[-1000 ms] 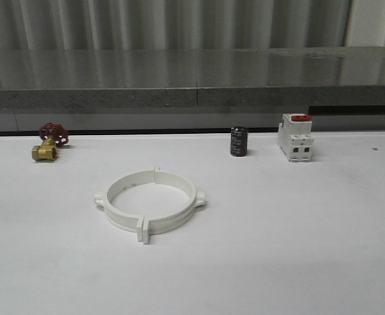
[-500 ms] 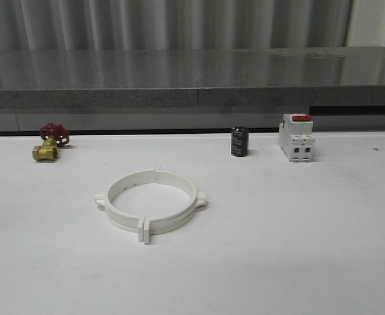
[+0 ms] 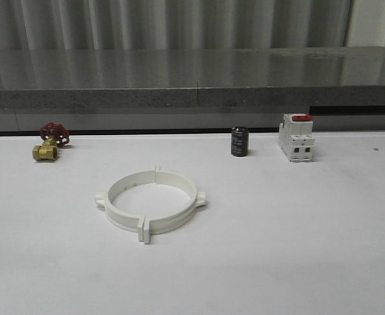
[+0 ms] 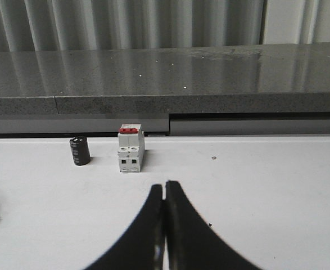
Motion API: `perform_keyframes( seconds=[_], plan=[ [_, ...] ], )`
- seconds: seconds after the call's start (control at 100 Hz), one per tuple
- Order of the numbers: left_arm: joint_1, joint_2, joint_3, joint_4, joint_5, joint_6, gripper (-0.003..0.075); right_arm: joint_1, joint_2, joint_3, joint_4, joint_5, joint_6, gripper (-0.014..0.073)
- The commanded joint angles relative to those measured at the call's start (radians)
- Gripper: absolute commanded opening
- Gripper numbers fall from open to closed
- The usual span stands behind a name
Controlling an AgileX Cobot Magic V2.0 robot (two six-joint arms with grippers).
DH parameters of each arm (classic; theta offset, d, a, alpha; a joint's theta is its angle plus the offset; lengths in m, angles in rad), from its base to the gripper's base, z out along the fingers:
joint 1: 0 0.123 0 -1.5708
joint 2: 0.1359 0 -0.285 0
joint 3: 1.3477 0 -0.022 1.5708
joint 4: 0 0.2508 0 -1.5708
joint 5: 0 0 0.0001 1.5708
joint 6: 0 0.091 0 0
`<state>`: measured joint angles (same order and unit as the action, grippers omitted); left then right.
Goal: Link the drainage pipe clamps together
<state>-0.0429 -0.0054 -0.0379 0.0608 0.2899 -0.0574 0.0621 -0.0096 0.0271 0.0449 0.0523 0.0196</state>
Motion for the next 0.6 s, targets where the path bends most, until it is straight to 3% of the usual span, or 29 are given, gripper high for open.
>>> perform_keyframes(
  seconds=[0.0, 0.23, 0.59],
  plan=[
    [0.001, -0.022, 0.008, 0.004, -0.163, -0.017, -0.0021, -0.004, -0.014, -0.016, 0.005, -0.083, -0.003, -0.0066],
    [0.001, -0.024, 0.084, 0.004, -0.29, -0.017, -0.0021, -0.004, -0.014, -0.016, 0.005, -0.083, -0.003, -0.0066],
    [0.001, -0.024, 0.084, 0.004, -0.298, -0.017, -0.0021, -0.004, -0.014, -0.016, 0.005, -0.083, -0.003, -0.0066]
  ],
)
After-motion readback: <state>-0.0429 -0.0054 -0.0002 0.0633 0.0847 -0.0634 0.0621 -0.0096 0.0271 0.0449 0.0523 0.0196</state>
